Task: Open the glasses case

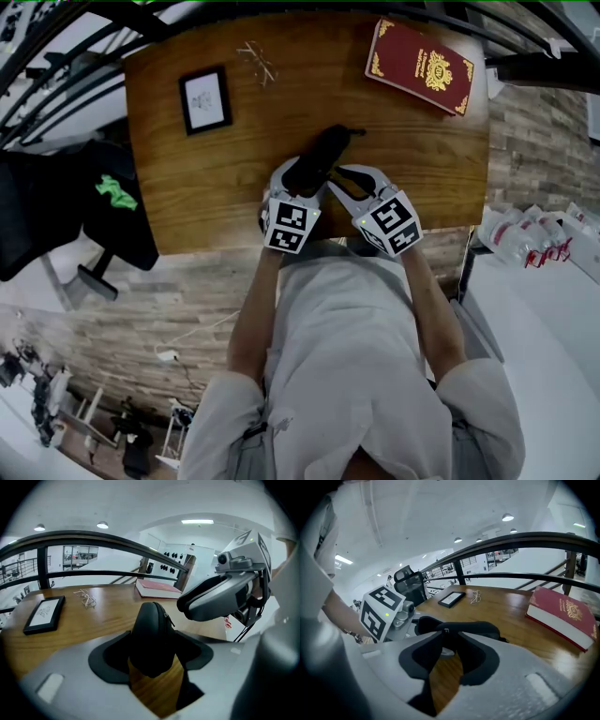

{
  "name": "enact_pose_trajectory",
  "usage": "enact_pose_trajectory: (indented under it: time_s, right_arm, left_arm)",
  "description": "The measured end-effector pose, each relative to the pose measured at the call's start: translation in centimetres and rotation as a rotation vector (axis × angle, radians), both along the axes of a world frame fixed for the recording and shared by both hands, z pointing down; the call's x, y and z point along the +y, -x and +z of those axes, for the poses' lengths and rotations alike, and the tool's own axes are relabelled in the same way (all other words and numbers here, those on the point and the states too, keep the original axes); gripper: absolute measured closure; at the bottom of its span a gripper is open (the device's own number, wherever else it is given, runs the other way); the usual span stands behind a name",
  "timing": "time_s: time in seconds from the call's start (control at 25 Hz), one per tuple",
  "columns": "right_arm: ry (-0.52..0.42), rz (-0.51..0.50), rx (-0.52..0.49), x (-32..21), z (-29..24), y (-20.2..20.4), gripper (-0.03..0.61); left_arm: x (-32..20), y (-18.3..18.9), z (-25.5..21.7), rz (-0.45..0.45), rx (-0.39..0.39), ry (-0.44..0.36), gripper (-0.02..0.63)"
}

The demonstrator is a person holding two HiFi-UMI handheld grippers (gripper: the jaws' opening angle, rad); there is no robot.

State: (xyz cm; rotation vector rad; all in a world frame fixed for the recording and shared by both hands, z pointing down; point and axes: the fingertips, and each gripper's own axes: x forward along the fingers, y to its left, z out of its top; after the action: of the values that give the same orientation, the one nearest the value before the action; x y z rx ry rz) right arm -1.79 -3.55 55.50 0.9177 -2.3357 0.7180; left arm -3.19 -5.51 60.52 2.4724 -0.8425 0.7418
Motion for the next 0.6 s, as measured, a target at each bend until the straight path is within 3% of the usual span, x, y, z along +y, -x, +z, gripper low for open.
enact_pose_trajectory:
  time_s: [0.32, 0.44, 0.6]
  right_arm:
    - [0.009, 0.002, 0.042, 0.3, 0.4, 1.6, 0.451]
    - [-0.022, 0.006, 0.069, 0.1, -0.1, 2.0, 0.524]
    - [-0.054, 0.013, 0.101, -0.2, -0.8, 1.8, 0.554]
  left_arm:
    - [0.5, -0.1, -0.6, -0.002, -0.019, -0.025, 0.305]
    - [0.3, -0.1, -1.2, -0.020, -0.026, -0.039, 0.308]
    - [0.1, -0.3, -2.1, -0.023, 0.006, -0.053, 0.308]
